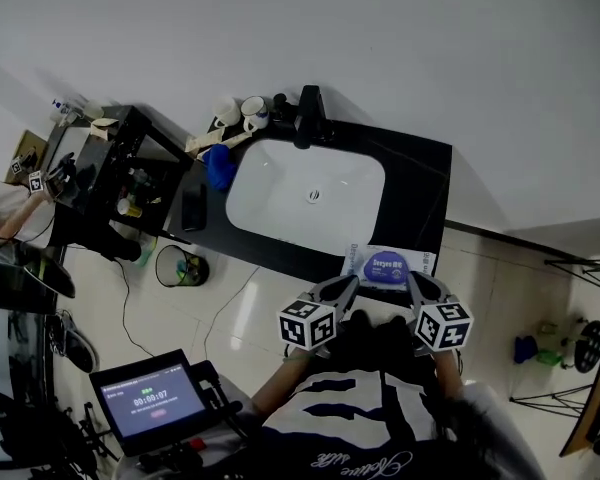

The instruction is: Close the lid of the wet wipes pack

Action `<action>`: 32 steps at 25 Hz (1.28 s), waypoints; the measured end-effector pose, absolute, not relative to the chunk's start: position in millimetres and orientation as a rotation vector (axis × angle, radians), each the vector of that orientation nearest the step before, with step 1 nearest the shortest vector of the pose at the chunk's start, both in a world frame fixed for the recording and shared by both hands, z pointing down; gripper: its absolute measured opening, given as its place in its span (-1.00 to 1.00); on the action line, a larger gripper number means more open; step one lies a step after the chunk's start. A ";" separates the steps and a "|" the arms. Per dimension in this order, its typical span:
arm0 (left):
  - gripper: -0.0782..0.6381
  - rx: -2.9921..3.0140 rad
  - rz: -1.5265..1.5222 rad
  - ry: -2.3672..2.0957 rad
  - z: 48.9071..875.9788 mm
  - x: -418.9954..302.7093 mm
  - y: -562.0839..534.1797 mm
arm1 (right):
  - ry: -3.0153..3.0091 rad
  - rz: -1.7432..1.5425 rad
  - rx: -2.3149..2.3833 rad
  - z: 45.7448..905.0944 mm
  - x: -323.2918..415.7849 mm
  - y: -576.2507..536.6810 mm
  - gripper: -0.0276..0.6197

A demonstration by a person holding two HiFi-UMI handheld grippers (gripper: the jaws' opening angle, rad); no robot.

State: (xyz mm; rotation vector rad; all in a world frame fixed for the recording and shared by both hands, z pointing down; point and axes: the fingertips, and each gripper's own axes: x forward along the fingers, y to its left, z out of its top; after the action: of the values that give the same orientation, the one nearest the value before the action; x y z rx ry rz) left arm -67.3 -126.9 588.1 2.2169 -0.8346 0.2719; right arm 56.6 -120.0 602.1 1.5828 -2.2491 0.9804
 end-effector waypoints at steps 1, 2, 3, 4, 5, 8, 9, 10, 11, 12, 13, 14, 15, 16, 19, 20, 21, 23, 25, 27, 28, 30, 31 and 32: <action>-0.78 2.223 0.263 -0.831 585.3 -64.4 -125.2 | -2.252 0.970 1.598 597.4 59.9 -115.3 -0.92; -0.78 2.229 0.257 -0.826 583.1 -61.2 -122.7 | -2.259 0.969 1.611 593.1 62.5 -110.1 -0.92; -0.78 2.236 0.254 -0.821 581.2 -58.0 -119.9 | -2.268 0.974 1.621 589.1 64.4 -104.9 -0.93; -0.78 2.242 0.252 -0.817 579.4 -54.9 -116.7 | -2.280 0.979 1.627 585.4 65.6 -99.9 -0.93; -0.78 2.246 0.251 -0.815 577.6 -52.2 -113.1 | -2.292 0.981 1.630 581.7 66.1 -94.9 -0.92; -0.78 2.257 0.251 -0.810 572.6 -45.2 -98.3 | -2.328 0.970 1.627 572.9 66.6 -78.3 -0.93; -0.78 2.261 0.256 -0.809 571.4 -42.9 -92.2 | -2.338 0.967 1.625 570.6 67.2 -71.8 -0.93; -0.78 2.265 0.261 -0.810 570.5 -40.4 -85.5 | -2.347 0.966 1.624 568.6 68.2 -64.4 -0.93; -0.78 2.269 0.266 -0.811 569.4 -37.4 -78.0 | -2.356 0.965 1.622 566.5 69.6 -55.7 -0.92; -0.78 2.273 0.267 -0.812 567.5 -33.7 -69.8 | -2.363 0.963 1.620 564.2 71.7 -45.6 -0.92; -0.78 2.276 0.264 -0.814 564.8 -29.5 -61.0 | -2.371 0.959 1.617 561.8 74.5 -34.5 -0.92; -0.78 2.279 0.256 -0.819 561.3 -25.0 -52.2 | -2.379 0.952 1.611 559.4 77.8 -23.0 -0.92; -0.78 2.282 0.241 -0.829 556.9 -20.8 -43.7 | -2.387 0.944 1.604 557.4 81.5 -11.2 -0.93; -0.78 2.283 0.221 -0.843 551.5 -17.5 -35.2 | -2.392 0.935 1.596 555.7 85.4 0.9 -0.93; -0.78 2.287 0.145 -0.886 533.3 -11.1 -6.3 | -2.402 0.908 1.584 551.0 98.7 38.9 -0.93; -0.78 2.292 0.127 -0.899 528.7 -9.0 4.8 | -2.407 0.902 1.588 549.7 103.7 51.2 -0.93; -0.78 2.297 0.112 -0.911 525.4 -6.9 16.1 | -2.414 0.897 1.593 548.4 108.5 62.8 -0.93; -0.78 2.300 0.088 -0.929 521.9 -3.3 39.8 | -2.426 0.889 1.603 546.2 115.4 84.7 -0.93; -0.78 2.298 0.080 -0.930 522.0 -0.1 67.0 | -2.438 0.882 1.604 544.5 117.6 107.6 -0.93; -0.78 2.296 0.091 -0.925 524.7 2.9 97.2 | -2.453 0.881 1.597 542.4 116.7 131.9 -0.93; -0.78 2.294 0.100 -0.922 526.4 4.1 112.0 | -2.461 0.882 1.589 541.3 115.3 143.4 -0.93; -0.78 2.294 0.124 -0.916 528.7 7.0 138.6 | -2.476 0.882 1.565 540.0 111.5 163.9 -0.93; -0.78 2.298 0.136 -0.912 529.0 8.5 150.3 | -2.482 0.881 1.548 540.2 108.9 172.9 -0.93; -0.78 2.302 0.145 -0.908 528.7 9.8 161.3 | -2.487 0.882 1.530 540.9 105.9 181.7 -0.93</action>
State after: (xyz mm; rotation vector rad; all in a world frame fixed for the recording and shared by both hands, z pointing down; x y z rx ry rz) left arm 9.8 161.3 528.7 2.3023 -0.9085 0.1452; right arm 105.9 181.7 540.9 1.5301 -2.4868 0.8819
